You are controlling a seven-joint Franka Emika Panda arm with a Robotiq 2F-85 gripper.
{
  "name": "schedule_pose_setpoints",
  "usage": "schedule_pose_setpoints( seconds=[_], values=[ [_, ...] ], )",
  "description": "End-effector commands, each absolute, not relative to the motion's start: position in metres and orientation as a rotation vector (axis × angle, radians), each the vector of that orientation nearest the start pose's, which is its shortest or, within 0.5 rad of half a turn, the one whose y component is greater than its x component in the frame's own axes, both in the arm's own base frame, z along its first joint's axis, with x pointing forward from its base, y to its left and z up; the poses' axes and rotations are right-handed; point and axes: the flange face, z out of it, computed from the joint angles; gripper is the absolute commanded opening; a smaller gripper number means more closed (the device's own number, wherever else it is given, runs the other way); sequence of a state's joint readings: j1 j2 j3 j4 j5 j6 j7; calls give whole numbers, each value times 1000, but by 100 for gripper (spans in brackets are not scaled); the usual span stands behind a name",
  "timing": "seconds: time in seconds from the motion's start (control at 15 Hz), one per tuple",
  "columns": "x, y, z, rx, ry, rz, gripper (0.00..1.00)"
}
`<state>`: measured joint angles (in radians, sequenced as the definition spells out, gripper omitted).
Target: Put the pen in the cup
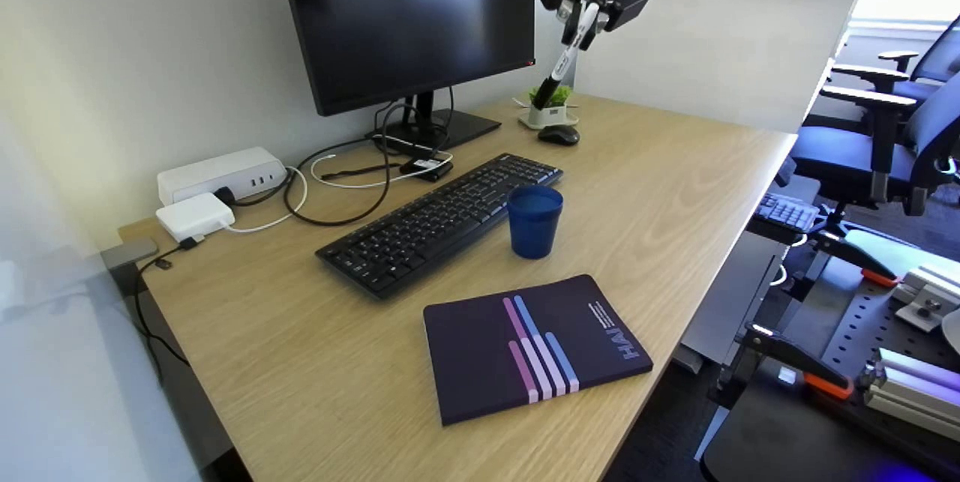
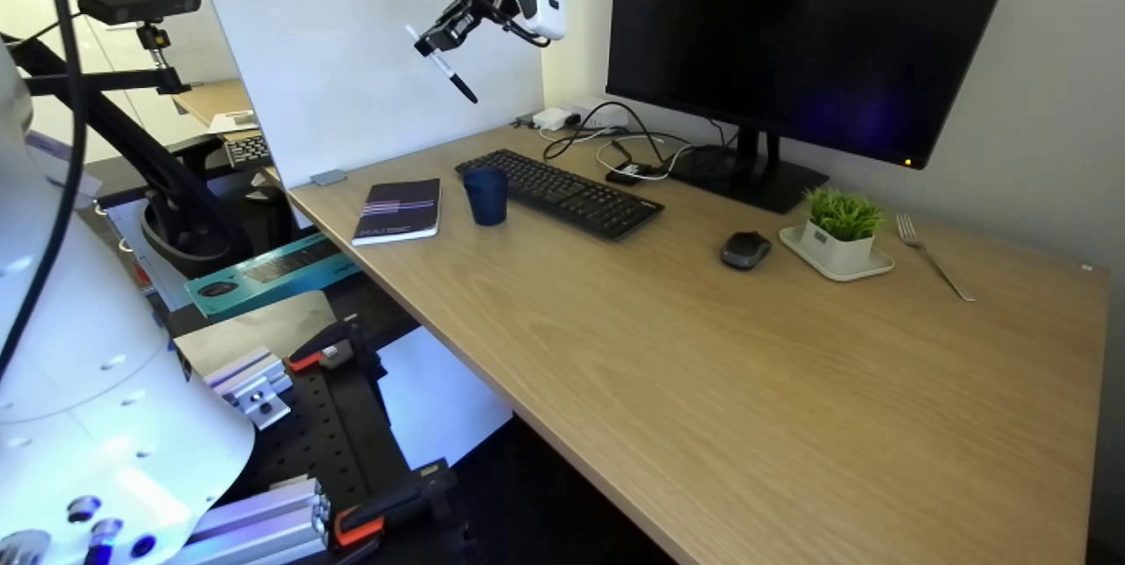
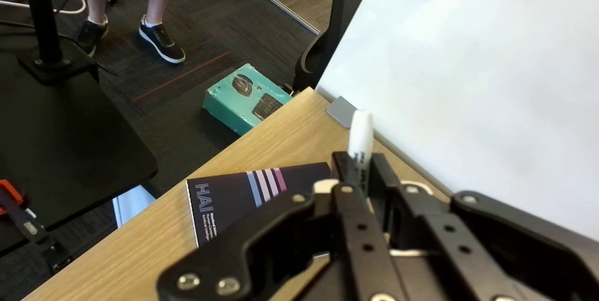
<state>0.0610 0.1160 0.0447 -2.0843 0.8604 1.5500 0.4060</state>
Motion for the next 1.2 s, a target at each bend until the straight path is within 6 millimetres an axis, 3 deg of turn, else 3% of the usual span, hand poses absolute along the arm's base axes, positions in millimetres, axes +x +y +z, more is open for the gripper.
schedule_pose_setpoints(
  seconds=[0.0,0.8,1.13],
  values=[
    [488,139,356,-2150,635,1070,3],
    [485,142,300,-2146,626,1158,3],
    [483,145,287,-2146,613,1172,3]
  ],
)
